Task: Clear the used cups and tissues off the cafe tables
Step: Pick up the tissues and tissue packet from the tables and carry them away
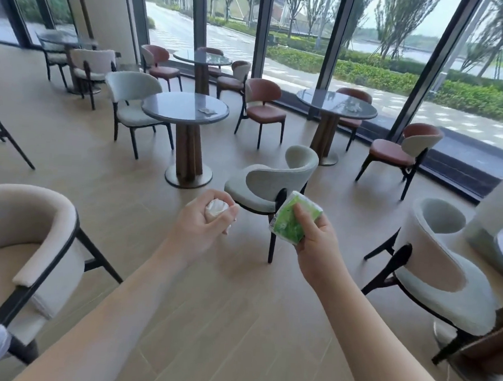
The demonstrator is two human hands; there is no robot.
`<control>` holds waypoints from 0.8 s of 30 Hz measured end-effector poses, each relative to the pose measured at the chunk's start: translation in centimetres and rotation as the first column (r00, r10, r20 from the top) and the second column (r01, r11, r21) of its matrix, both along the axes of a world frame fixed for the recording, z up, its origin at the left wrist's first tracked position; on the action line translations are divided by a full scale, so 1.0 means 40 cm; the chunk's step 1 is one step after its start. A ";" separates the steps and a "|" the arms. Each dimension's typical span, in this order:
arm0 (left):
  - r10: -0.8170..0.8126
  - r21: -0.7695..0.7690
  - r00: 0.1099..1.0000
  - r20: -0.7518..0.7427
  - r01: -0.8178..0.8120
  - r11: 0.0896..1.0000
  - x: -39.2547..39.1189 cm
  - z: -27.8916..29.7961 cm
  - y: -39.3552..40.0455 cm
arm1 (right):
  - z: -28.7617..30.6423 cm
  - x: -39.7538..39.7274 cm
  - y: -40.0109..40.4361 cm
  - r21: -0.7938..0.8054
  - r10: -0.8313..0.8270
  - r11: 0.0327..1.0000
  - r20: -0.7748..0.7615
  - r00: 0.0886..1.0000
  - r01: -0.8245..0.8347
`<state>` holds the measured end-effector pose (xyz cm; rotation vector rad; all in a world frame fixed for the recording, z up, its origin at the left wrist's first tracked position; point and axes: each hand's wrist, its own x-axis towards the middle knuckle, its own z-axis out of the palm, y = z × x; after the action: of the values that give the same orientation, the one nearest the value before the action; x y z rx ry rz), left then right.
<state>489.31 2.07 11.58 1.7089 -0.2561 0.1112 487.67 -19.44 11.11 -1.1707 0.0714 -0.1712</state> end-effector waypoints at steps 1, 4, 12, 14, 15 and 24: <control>0.019 -0.013 1.000 -0.003 -0.019 1.000 0.031 -0.003 0.002 | -0.008 0.037 0.002 0.002 0.008 1.000 -0.005 1.000 -0.008; 0.052 -0.004 0.999 -0.013 -0.052 0.999 0.118 -0.017 0.007 | -0.035 0.149 0.002 0.001 0.034 0.999 -0.008 0.999 -0.034; 0.037 0.022 0.999 0.005 -0.037 0.999 0.488 -0.045 -0.052 | -0.087 0.515 -0.061 -0.044 0.064 0.997 0.007 0.998 -0.063; 0.045 0.036 0.999 -0.008 -0.045 0.998 0.588 -0.040 -0.079 | -0.084 0.615 -0.095 -0.048 0.068 0.997 0.008 0.998 -0.068; 0.048 0.044 0.999 -0.015 -0.047 0.998 0.633 -0.037 -0.091 | -0.083 0.668 -0.112 -0.040 0.069 0.997 0.004 0.998 -0.068; 0.186 0.086 0.983 -0.004 -0.185 0.979 0.959 -0.008 -0.093 | -0.072 1.050 -0.133 0.016 0.118 0.993 -0.026 0.993 -0.118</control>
<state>527.67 -1.67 11.25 1.8162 -0.0929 0.2298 529.69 -24.76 8.22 -1.1594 0.0265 -0.0505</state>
